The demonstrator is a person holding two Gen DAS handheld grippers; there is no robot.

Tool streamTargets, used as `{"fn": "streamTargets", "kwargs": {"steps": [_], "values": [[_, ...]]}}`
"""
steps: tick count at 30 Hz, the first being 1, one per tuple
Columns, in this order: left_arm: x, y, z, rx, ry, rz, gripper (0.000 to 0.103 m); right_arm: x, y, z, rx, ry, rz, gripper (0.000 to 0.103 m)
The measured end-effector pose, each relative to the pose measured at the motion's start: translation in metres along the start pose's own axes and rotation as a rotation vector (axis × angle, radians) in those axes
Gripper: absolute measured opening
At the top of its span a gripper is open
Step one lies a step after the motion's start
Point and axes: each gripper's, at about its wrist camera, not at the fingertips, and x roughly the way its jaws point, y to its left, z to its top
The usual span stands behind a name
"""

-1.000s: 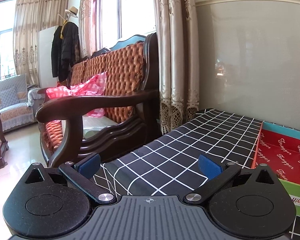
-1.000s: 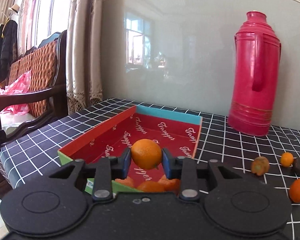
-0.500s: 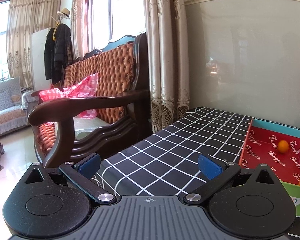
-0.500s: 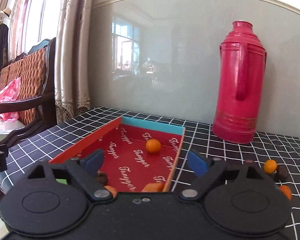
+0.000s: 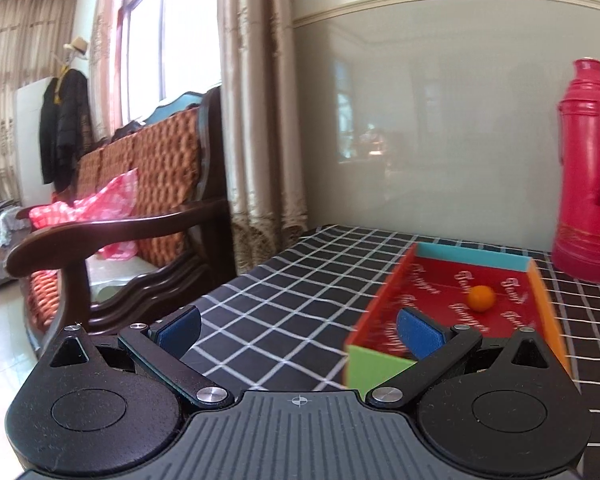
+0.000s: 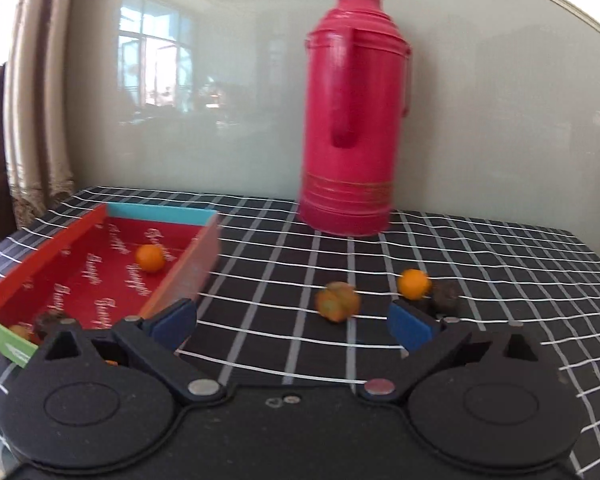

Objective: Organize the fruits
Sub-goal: 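Move the left tool toward the large orange on the table, then close the left tool on the large orange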

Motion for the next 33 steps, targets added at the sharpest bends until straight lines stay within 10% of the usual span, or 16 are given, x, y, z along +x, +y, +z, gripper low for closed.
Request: {"fn": "streamTargets", "kwargs": {"steps": [21,33], "values": [[-0.054,-0.192,-0.024,0.278,-0.004,-0.545,0.103,-0.023,-0.161,-0.041,0.196,-0.11,-0.578,0.097],[-0.053,-0.268,-0.036,0.311,0.083,-0.707,0.098,-0.031,-0.203,-0.052,0.247,-0.101,-0.673,0.097]]}}
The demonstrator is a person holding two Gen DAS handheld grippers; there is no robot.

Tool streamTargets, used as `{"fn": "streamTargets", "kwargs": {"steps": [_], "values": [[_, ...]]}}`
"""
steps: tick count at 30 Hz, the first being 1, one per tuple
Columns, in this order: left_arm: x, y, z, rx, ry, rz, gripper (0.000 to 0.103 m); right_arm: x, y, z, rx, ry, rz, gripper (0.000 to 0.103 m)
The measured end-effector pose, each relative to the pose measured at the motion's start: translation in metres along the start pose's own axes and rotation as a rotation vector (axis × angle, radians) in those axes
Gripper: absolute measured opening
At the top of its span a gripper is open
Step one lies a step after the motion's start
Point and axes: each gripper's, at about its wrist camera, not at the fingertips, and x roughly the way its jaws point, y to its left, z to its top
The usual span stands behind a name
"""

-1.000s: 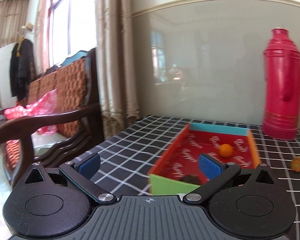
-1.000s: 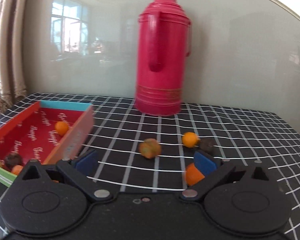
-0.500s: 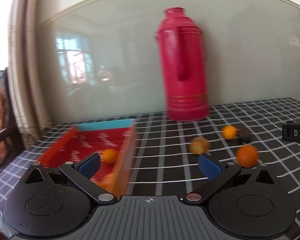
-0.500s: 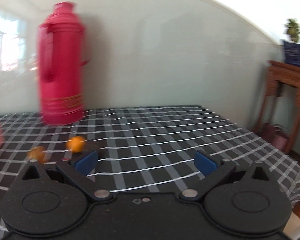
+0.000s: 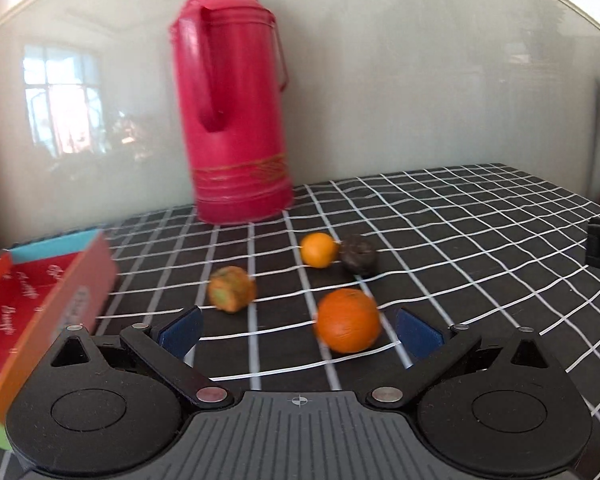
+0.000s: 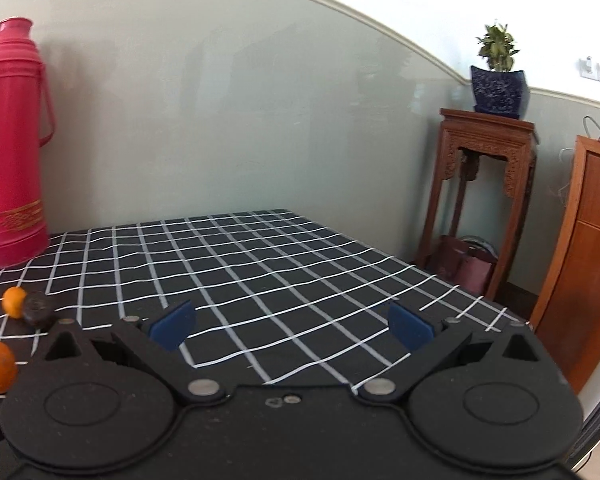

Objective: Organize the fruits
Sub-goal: 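Close the left tool on the large orange, then carry the large orange with the left tool into the box and open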

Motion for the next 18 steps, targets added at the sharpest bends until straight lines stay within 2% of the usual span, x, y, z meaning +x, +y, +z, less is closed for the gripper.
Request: {"fn": "streamTargets", "kwargs": {"steps": [3,7,8,9,13,18], "values": [[0.015,-0.008,0.002,-0.002,0.041,-0.044,0.077,0.004,-0.004,0.001,0.005,0.008,-0.003,0.097],[0.026,-0.012,0.006,-0.024,0.069,-0.077,0.067,0.008,-0.009,0.0,0.007,0.023,-0.006,0.097],[0.029,-0.013,0.006,-0.027,0.078,-0.087,0.052,0.009,-0.01,0.001,0.008,0.022,-0.008,0.097],[0.032,-0.013,0.006,-0.028,0.094,-0.094,0.043,0.009,-0.01,0.001,0.009,0.022,-0.01,0.097],[0.031,-0.014,0.004,-0.034,0.089,-0.091,0.042,0.009,-0.01,0.001,0.015,0.019,-0.002,0.097],[0.02,-0.01,0.004,-0.029,0.036,-0.061,0.042,0.006,-0.004,0.002,0.004,0.016,0.024,0.097]]}}
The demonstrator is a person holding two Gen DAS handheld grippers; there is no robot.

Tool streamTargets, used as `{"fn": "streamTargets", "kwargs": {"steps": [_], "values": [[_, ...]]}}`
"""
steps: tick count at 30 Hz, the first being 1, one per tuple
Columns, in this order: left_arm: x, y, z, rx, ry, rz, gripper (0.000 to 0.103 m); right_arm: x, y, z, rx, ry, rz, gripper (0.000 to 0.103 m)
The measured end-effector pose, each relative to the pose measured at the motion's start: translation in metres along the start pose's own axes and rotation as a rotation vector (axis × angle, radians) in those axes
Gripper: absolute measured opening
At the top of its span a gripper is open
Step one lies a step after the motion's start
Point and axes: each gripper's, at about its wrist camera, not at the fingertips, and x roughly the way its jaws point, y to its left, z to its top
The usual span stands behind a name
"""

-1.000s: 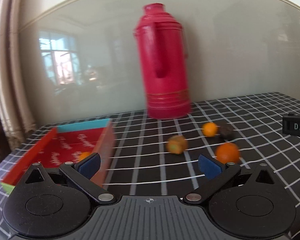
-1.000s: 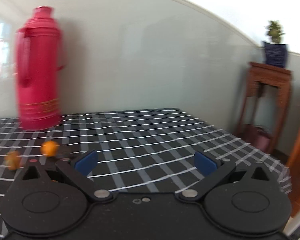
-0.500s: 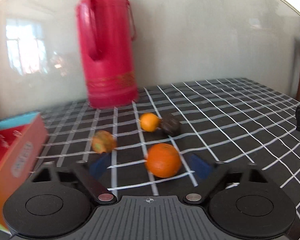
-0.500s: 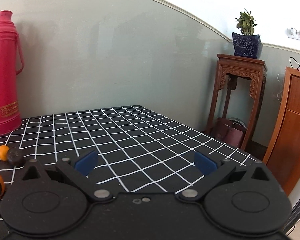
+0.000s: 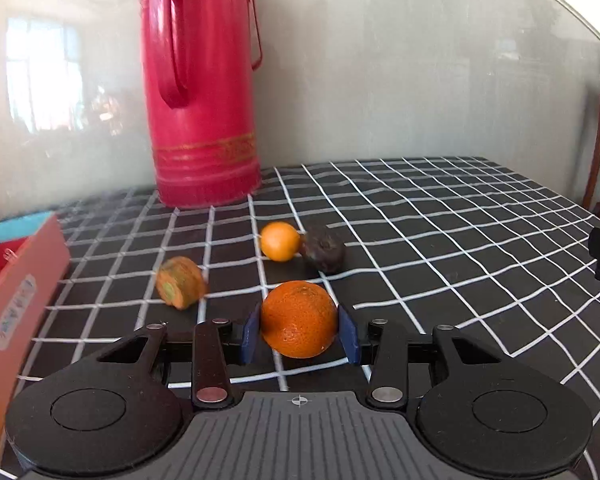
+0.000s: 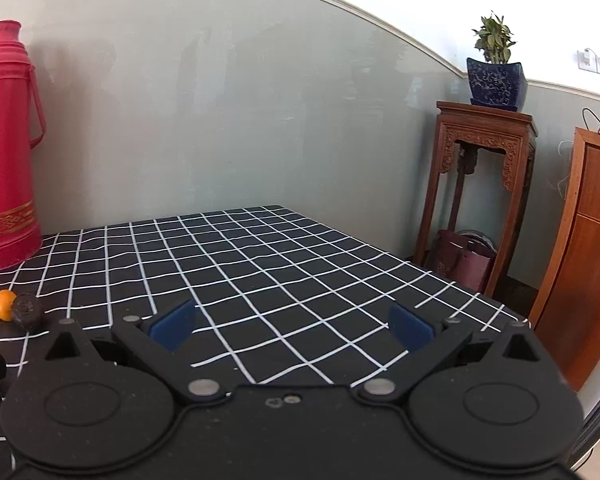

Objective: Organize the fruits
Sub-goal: 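Carry the large orange with the left tool into the box and open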

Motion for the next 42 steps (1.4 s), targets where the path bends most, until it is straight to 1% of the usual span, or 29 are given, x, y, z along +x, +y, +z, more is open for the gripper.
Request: {"fn": "streamTargets", "kwargs": {"steps": [3,6,8,10,12,15,17,19,22,24,29,33,34,35,36,37,38,39,42], "values": [[-0.01,0.006,0.001,0.014,-0.041,0.049,0.042,-0.004,0.006,0.001,-0.005,-0.005,0.021,0.097],[-0.026,0.017,0.004,0.039,-0.106,0.134,0.042,-0.007,0.012,0.001,-0.006,-0.004,0.046,0.097],[-0.035,0.03,0.007,0.033,-0.137,0.192,0.042,-0.01,0.018,0.002,-0.009,-0.004,0.065,0.097],[-0.044,0.047,0.01,0.016,-0.152,0.25,0.042,-0.013,0.026,0.002,-0.016,-0.004,0.086,0.097],[-0.05,0.066,0.011,-0.016,-0.157,0.313,0.042,-0.018,0.035,0.002,-0.026,-0.003,0.11,0.097],[-0.057,0.098,0.011,-0.065,-0.143,0.41,0.042,-0.025,0.051,0.001,-0.046,-0.007,0.15,0.097],[-0.058,0.12,0.01,-0.102,-0.117,0.469,0.042,-0.029,0.062,0.0,-0.059,-0.008,0.179,0.097],[-0.058,0.143,0.007,-0.147,-0.079,0.512,0.042,-0.034,0.073,0.0,-0.069,-0.008,0.208,0.097],[-0.057,0.171,0.001,-0.203,-0.027,0.561,0.042,-0.042,0.09,0.0,-0.084,-0.008,0.252,0.097],[-0.056,0.183,-0.005,-0.226,-0.001,0.575,0.042,-0.048,0.101,-0.001,-0.096,-0.012,0.279,0.097],[-0.052,0.2,-0.012,-0.263,0.064,0.565,0.042,-0.062,0.124,-0.002,-0.124,-0.021,0.339,0.097],[-0.057,0.205,-0.017,-0.285,0.085,0.548,0.043,-0.071,0.137,-0.003,-0.136,-0.022,0.38,0.097],[-0.058,0.207,-0.017,-0.294,0.087,0.541,0.044,-0.072,0.14,-0.003,-0.135,-0.022,0.391,0.097],[-0.061,0.207,-0.018,-0.295,0.083,0.538,0.052,-0.073,0.142,-0.003,-0.135,-0.02,0.401,0.097],[-0.064,0.208,-0.018,-0.291,0.076,0.547,0.068,-0.074,0.145,-0.004,-0.135,-0.017,0.41,0.097],[-0.069,0.208,-0.018,-0.287,0.062,0.561,0.078,-0.075,0.147,-0.004,-0.135,-0.013,0.418,0.097],[-0.074,0.206,-0.017,-0.282,0.041,0.577,0.092,-0.076,0.15,-0.005,-0.136,-0.01,0.426,0.097],[-0.08,0.205,-0.017,-0.276,0.021,0.59,0.096,-0.077,0.152,-0.005,-0.137,-0.008,0.435,0.097],[-0.092,0.207,-0.016,-0.251,-0.012,0.6,0.1,-0.081,0.16,-0.007,-0.143,-0.006,0.46,0.097]]}}
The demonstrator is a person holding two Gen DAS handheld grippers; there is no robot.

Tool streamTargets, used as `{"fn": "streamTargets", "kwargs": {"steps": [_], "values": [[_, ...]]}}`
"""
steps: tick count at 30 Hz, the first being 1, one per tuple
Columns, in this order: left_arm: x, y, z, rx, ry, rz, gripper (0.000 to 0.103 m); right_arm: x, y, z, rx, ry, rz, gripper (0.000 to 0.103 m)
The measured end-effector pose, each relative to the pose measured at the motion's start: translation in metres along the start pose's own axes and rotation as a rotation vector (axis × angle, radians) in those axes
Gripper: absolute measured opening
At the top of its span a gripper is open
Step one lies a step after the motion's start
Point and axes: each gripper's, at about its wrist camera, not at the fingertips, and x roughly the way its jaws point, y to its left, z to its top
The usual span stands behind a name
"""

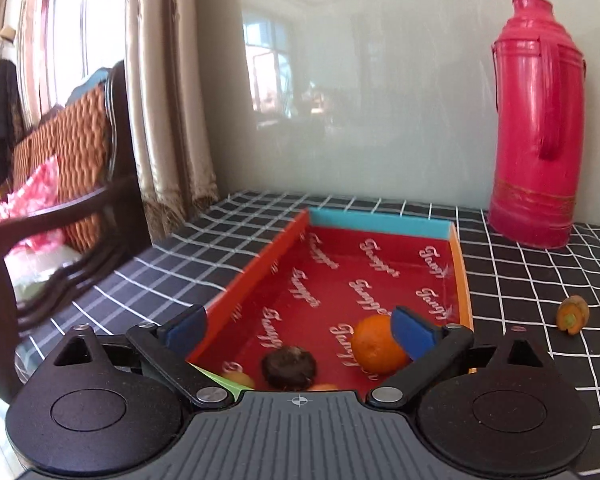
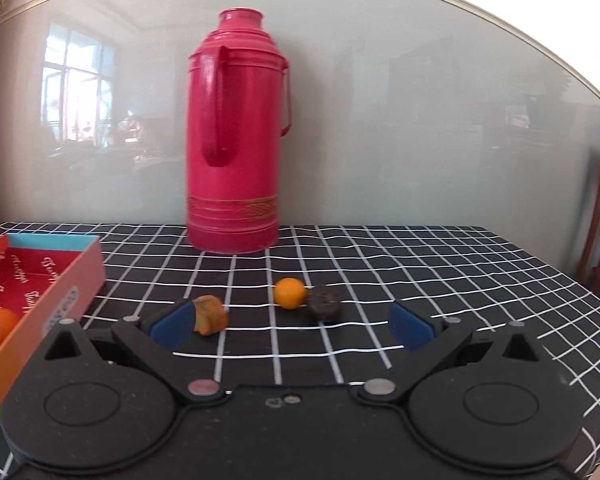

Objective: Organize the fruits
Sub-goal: 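Carry the large orange with the left tool into the box and open, then grasp the mottled tan fruit with the right tool, then carry the tan fruit with the right tool into the box and release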

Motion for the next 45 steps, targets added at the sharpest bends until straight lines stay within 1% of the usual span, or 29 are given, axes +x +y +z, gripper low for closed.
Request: {"fn": "streamTargets", "kwargs": {"steps": [3,8,12,15,20,23,25,27,30,32,34,35,37,38,41,42,45], "values": [[-0.006,0.012,-0.001,0.002,-0.021,0.013,0.103,0.004,0.008,0.0,-0.006,0.02,0.045,0.097],[-0.014,0.037,-0.004,-0.009,-0.059,0.078,0.103,0.011,0.021,-0.002,-0.019,0.052,0.094,0.097],[-0.012,0.058,-0.006,-0.038,-0.057,0.118,0.103,0.021,0.031,-0.002,-0.006,0.098,0.137,0.097],[-0.009,0.075,-0.007,-0.084,-0.04,0.144,0.103,0.029,0.037,-0.001,0.003,0.132,0.169,0.097],[-0.005,0.098,-0.011,-0.122,-0.033,0.197,0.103,0.044,0.045,0.004,-0.021,0.157,0.178,0.095],[-0.005,0.11,-0.014,-0.137,-0.029,0.217,0.103,0.057,0.047,0.008,-0.058,0.176,0.188,0.088],[-0.005,0.117,-0.014,-0.149,-0.029,0.229,0.103,0.069,0.047,0.01,-0.073,0.202,0.208,0.075],[-0.004,0.122,-0.015,-0.158,-0.027,0.243,0.103,0.08,0.044,0.01,-0.075,0.235,0.23,0.069],[-0.004,0.129,-0.015,-0.171,-0.023,0.25,0.103,0.095,0.041,0.007,-0.095,0.271,0.24,0.067],[-0.003,0.133,-0.015,-0.176,-0.02,0.249,0.103,0.102,0.038,0.008,-0.111,0.273,0.245,0.066],[-0.003,0.135,-0.015,-0.182,-0.022,0.249,0.103,0.109,0.035,0.01,-0.129,0.268,0.25,0.06],[-0.003,0.135,-0.015,-0.185,-0.021,0.249,0.103,0.112,0.033,0.01,-0.131,0.27,0.255,0.06],[-0.001,0.134,-0.013,-0.192,-0.019,0.245,0.103,0.121,0.031,0.012,-0.124,0.289,0.282,0.059],[-0.001,0.134,-0.014,-0.195,-0.017,0.241,0.103,0.126,0.03,0.012,-0.122,0.305,0.294,0.057],[0.002,0.13,-0.014,-0.188,-0.01,0.233,0.103,0.131,0.029,0.013,-0.123,0.303,0.3,0.045],[0.002,0.128,-0.014,-0.182,-0.01,0.233,0.103,0.13,0.028,0.013,-0.124,0.298,0.301,0.03],[0.002,0.125,-0.014,-0.172,-0.011,0.231,0.103,0.127,0.029,0.012,-0.131,0.29,0.3,0.028]]}}
